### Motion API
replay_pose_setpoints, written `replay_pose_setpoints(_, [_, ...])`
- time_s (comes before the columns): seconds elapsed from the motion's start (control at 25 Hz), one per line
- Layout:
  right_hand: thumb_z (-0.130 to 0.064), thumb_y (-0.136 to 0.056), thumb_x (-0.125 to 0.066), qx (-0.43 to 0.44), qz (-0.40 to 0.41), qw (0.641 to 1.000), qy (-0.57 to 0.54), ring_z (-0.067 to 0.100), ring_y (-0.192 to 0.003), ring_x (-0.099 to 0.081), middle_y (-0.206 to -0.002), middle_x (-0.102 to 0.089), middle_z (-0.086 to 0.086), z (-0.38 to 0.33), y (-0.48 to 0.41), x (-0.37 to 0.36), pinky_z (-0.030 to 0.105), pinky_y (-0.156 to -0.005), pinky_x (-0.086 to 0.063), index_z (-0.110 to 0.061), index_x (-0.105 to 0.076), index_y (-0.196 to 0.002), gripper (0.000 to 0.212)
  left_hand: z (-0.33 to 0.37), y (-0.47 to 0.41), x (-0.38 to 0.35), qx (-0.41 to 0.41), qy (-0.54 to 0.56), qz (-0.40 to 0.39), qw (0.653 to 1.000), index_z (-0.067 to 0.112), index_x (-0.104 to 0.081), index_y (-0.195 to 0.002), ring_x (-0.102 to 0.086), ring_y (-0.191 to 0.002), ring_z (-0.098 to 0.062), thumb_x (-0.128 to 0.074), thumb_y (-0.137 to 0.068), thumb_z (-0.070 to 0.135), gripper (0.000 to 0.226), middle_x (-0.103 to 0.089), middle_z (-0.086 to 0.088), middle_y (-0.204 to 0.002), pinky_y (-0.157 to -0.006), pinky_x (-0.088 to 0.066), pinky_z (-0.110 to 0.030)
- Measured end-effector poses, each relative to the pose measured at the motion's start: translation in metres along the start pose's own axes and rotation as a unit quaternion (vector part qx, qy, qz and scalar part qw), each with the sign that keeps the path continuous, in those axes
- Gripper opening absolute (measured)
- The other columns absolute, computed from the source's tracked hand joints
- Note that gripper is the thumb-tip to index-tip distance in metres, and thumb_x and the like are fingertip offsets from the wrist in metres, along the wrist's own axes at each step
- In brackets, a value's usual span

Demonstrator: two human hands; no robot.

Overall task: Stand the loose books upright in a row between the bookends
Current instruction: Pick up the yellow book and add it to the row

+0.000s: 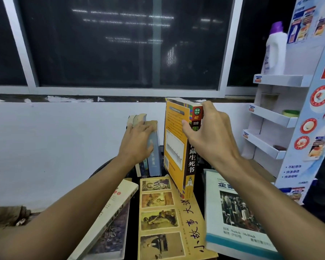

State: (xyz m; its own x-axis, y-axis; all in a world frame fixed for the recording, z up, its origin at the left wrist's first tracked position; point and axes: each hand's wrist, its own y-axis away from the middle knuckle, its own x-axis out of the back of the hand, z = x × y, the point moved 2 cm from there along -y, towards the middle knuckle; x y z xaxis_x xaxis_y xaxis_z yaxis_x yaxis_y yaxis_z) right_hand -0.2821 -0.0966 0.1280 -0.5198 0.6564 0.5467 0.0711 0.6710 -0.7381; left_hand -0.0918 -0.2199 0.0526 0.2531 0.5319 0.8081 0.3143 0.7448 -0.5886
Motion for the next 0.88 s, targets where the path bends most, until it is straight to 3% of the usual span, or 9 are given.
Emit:
replay_pose_setpoints(0.16, [-0.040,-0.093,-0.067,0.002,0.014,1.000,0.019,0.019,-0.089,-0.068,-0.104,-0.069,0.002,-0.003,-0.016,-0.021,0.039,-0.073,-0.060,-0.016,-0.048,-0.110,0.035,-0.009,0.001,-0.008,-0.002,-0.005,0.002,1.000,0.018,-0.050,-0.144,-0.024,-0.150,-0.023,-0.067,-0.089,0.034,0.059,-0.053,-0.003,-0.146,-0.124,-0.013,-0.047])
replay_pose_setpoints(0.36, [-0.034,-0.094,-0.068,0.000,0.009,1.000,0.005,0.018,-0.087,-0.066,-0.105,-0.068,0.006,-0.007,-0.036,-0.042,0.032,-0.071,-0.058,-0.013,-0.047,-0.108,0.032,-0.011,0.003,-0.006,0.006,0.050,0.016,0.999,0.020,-0.054,-0.140,-0.027,-0.149,-0.021,-0.068,-0.089,0.028,0.054,-0.054,-0.001,-0.146,-0.125,-0.013,-0.046])
replay_pose_setpoints(0.48, [-0.034,-0.093,-0.068,-0.004,0.008,1.000,0.007,0.018,-0.088,-0.066,-0.107,-0.069,0.006,-0.005,-0.043,-0.054,0.033,-0.068,-0.058,-0.013,-0.048,-0.109,0.033,-0.004,0.006,0.007,0.022,0.145,0.074,0.986,0.021,-0.058,-0.135,-0.035,-0.145,-0.019,-0.068,-0.089,0.020,0.047,-0.054,0.003,-0.145,-0.118,-0.027,-0.043])
replay_pose_setpoints(0.64, [-0.035,-0.096,-0.065,-0.007,0.008,0.999,0.035,0.014,-0.081,-0.056,-0.101,-0.064,0.000,-0.001,-0.046,-0.066,0.016,-0.050,-0.033,-0.015,-0.046,-0.109,0.031,0.000,0.010,0.017,0.052,0.189,0.073,0.978,0.025,-0.052,-0.142,-0.045,-0.133,-0.013,-0.065,-0.091,0.022,0.053,-0.053,0.008,-0.145,-0.100,-0.046,-0.036])
replay_pose_setpoints(0.76, [-0.032,-0.096,-0.065,0.010,0.011,1.000,0.011,0.022,-0.085,-0.065,-0.101,-0.067,0.006,0.002,-0.046,-0.082,0.026,-0.060,-0.048,-0.010,-0.048,-0.110,0.031,-0.001,0.013,0.009,0.049,0.187,0.023,0.981,0.027,-0.049,-0.143,-0.048,-0.131,-0.015,-0.064,-0.091,0.023,0.053,-0.050,0.008,-0.147,-0.098,-0.051,-0.043])
replay_pose_setpoints(0.88, [-0.029,-0.096,-0.063,0.019,0.017,1.000,0.004,0.027,-0.086,-0.065,-0.100,-0.069,0.012,0.008,-0.048,-0.101,0.031,-0.063,-0.045,-0.005,-0.051,-0.112,0.032,0.000,0.012,-0.001,0.051,0.177,-0.011,0.983,0.021,-0.040,-0.150,-0.044,-0.138,-0.019,-0.063,-0.093,0.024,0.061,-0.045,0.002,-0.153,-0.106,-0.047,-0.046])
